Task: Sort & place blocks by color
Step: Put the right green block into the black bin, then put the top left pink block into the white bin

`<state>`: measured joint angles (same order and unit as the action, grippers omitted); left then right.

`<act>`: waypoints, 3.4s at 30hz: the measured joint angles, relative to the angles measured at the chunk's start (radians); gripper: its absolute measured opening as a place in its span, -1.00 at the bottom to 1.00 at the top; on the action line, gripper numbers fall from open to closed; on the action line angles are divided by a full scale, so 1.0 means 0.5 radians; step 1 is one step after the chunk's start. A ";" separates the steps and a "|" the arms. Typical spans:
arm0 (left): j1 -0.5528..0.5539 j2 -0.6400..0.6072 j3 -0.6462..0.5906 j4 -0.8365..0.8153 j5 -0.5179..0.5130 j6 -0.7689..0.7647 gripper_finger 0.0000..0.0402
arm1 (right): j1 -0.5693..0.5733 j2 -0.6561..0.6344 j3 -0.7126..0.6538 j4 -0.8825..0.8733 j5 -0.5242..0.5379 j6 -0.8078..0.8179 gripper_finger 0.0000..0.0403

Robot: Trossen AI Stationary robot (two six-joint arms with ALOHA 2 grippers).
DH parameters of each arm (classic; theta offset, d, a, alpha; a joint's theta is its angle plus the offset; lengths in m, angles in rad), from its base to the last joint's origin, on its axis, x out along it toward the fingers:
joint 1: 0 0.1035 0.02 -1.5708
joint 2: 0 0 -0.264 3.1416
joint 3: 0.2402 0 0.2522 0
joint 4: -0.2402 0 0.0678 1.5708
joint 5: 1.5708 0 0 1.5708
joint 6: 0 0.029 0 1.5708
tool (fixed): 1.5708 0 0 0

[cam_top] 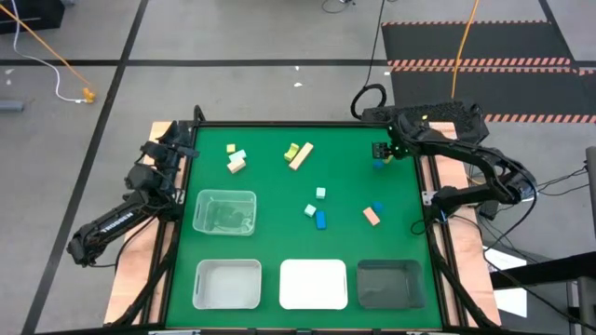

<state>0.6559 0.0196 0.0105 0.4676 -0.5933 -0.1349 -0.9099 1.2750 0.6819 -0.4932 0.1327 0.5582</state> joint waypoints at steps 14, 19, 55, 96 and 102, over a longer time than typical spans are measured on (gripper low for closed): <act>0.000 0.000 0.000 0.000 0.000 0.000 0.12 | 0.032 -0.002 -0.106 0.100 0.025 0.012 -0.45; 0.000 0.000 0.000 0.000 0.000 0.000 0.12 | 0.031 -0.095 -0.109 0.121 -0.212 0.026 -0.45; 0.000 -0.001 0.000 0.000 0.000 0.000 0.12 | 1.700 -0.709 -0.108 0.230 -1.889 1.258 -0.45; 0.000 0.000 -0.001 0.001 0.000 0.000 0.12 | 2.662 -0.275 -0.107 0.490 -1.890 1.304 0.04; 0.000 0.000 0.000 0.000 0.000 0.000 0.12 | 2.662 -0.275 -0.107 0.838 -1.886 1.297 0.02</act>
<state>0.6559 0.0196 0.0105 0.4675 -0.5930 -0.1349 0.4210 1.1374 0.6285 -0.0743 -0.8101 1.2068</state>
